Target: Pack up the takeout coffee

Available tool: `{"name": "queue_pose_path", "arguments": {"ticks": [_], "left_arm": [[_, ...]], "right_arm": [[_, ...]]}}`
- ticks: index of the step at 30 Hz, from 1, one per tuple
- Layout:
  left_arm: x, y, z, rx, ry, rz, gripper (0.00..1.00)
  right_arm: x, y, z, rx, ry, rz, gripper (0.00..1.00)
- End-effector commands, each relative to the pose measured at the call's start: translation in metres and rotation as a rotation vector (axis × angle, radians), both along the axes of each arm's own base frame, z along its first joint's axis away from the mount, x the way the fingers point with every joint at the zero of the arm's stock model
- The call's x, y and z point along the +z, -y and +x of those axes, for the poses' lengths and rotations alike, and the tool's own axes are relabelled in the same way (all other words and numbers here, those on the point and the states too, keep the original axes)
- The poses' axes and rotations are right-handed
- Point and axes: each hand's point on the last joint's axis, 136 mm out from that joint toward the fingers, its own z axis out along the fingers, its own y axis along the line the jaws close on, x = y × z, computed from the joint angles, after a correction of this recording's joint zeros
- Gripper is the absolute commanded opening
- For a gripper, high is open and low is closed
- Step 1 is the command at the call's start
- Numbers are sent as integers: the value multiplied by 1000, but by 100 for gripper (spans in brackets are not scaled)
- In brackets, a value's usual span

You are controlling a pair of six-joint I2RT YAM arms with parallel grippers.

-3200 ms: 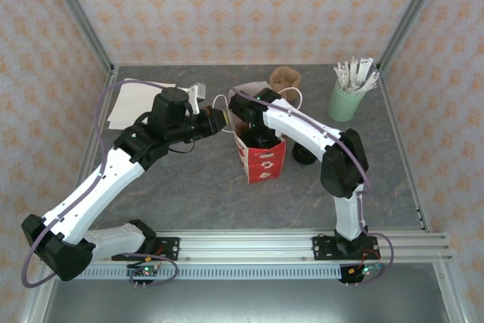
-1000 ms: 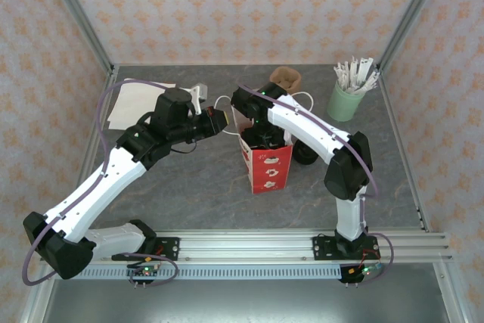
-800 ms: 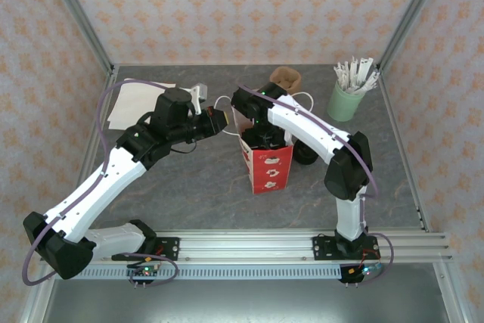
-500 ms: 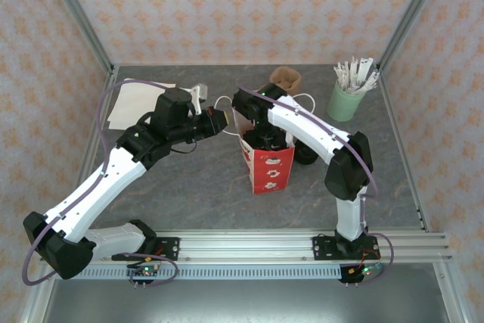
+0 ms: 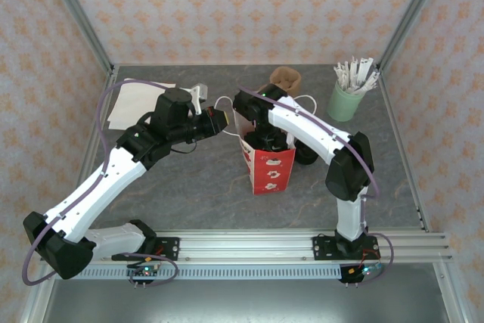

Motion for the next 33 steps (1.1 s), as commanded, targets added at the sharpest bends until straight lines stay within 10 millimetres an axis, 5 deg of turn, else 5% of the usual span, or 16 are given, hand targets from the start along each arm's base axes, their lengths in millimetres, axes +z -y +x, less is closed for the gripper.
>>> {"name": "queue_pose_path", "arguments": {"ticks": [1, 33], "left_arm": [[10, -1, 0, 1, 31, 9, 7], [11, -2, 0, 4, 35, 15, 7]], "right_arm": [[10, 12, -9, -3, -8, -13, 79], [-20, 25, -31, 22, -137, -84, 79]]}}
